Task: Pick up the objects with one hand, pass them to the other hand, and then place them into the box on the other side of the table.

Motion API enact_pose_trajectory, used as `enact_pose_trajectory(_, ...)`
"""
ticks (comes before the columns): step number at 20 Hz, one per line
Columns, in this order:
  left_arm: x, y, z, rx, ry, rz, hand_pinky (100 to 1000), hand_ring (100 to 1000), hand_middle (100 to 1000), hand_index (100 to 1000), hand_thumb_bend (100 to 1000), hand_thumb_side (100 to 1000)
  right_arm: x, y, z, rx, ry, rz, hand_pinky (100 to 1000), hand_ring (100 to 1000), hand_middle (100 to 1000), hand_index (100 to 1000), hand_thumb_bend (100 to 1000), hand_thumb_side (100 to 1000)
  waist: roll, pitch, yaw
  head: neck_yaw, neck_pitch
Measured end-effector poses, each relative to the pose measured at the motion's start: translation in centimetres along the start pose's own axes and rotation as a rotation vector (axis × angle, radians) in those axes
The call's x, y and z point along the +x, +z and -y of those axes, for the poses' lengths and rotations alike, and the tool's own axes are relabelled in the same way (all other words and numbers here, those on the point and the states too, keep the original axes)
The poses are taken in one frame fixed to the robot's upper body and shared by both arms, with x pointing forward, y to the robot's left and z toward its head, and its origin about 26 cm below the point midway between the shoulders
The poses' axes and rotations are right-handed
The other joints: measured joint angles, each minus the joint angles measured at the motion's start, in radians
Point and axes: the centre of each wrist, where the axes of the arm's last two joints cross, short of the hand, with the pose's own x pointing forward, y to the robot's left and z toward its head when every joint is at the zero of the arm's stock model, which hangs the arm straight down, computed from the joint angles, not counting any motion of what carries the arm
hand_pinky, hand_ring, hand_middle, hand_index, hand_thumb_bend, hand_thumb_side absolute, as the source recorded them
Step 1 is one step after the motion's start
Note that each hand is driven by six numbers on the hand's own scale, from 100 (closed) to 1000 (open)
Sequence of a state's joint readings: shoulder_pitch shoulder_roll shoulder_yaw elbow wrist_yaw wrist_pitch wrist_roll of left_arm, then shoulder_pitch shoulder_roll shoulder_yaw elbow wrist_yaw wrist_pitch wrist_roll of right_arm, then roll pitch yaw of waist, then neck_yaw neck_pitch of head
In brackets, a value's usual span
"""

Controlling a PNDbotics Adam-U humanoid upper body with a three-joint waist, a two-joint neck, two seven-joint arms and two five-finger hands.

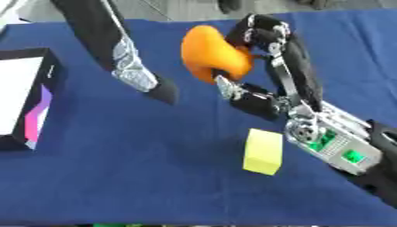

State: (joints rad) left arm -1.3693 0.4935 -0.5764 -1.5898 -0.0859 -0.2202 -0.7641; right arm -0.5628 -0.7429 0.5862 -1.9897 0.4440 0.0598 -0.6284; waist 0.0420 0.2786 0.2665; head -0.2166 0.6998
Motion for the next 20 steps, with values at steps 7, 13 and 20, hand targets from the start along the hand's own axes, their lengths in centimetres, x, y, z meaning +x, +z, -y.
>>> enact_pose_trajectory(7, -2.3, -0.4, 0.7, 0.046, -0.039, -0.04, 856, 1000, 744, 856, 580, 178, 0.4, -0.2, -0.4, -0.007, -0.037, 0.013, 389, 385, 514, 526, 100, 100, -0.007, 0.007, -0.001, 0.0, -0.008)
enact_pose_trajectory(13, -3.6, -1.4, 1.8, 0.09, -0.046, -0.074, 856, 1000, 744, 857, 556, 176, 0.8, -0.3, -0.8, -0.008, -0.089, 0.049, 393, 386, 514, 525, 100, 100, -0.008, 0.011, -0.001, 0.001, -0.008)
enact_pose_trajectory(20, -4.1, -2.5, 2.7, 0.083, -0.046, -0.061, 855, 1000, 741, 857, 588, 206, 0.7, 0.1, -0.9, -0.033, -0.133, 0.072, 404, 390, 509, 520, 100, 100, -0.01, 0.014, 0.003, 0.0, -0.008)
